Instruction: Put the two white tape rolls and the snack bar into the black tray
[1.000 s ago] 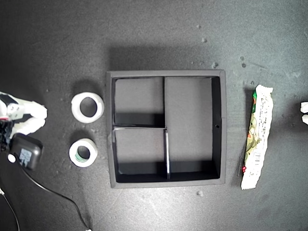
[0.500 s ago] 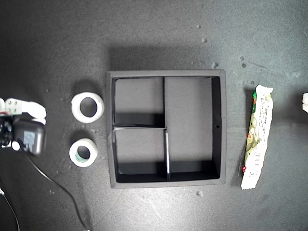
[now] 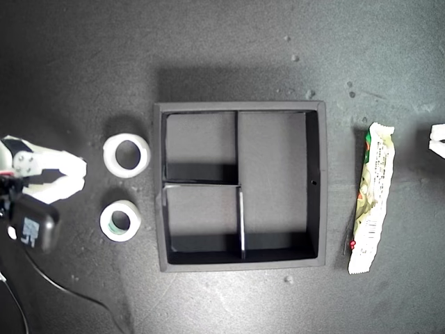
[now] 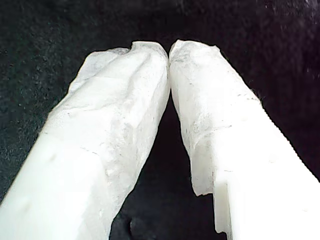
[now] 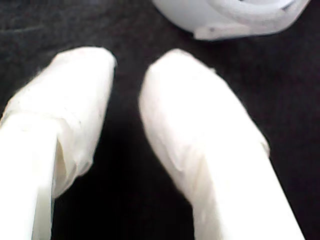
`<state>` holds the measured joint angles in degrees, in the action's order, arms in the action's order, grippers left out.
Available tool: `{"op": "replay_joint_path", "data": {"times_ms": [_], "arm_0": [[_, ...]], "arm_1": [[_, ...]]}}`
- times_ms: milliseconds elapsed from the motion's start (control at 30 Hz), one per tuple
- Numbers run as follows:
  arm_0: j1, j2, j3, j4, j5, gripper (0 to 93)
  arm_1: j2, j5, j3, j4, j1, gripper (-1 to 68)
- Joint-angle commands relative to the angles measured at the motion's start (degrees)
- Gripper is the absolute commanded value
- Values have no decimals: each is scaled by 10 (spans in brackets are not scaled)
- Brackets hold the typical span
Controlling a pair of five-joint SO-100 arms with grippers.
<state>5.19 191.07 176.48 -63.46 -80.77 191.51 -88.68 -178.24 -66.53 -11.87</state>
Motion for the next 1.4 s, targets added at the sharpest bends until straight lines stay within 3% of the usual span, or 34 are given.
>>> {"op": "replay_joint_path", "data": {"times_ms": [0,200,467,600,800,1067,1367], "arm_0": [[-21,30,33,7,-24,62],[-40,30,3,11,1,17],[7,30,-123,43,133,138],[23,-7,-153,86,168,166],[35,-206,-219,162,200,177],[32,-547,-376,164,217,181],[13,-741,-470,163,221,182]], "arm_1": [[4,-69,-8,30,-14,-2],[4,61,-6,116,-25,-2],[4,195,72,96,4,-2],[3,227,142,62,2,74],[-4,250,212,41,29,117],[-9,256,229,76,88,169],[-10,250,216,58,103,160]]}}
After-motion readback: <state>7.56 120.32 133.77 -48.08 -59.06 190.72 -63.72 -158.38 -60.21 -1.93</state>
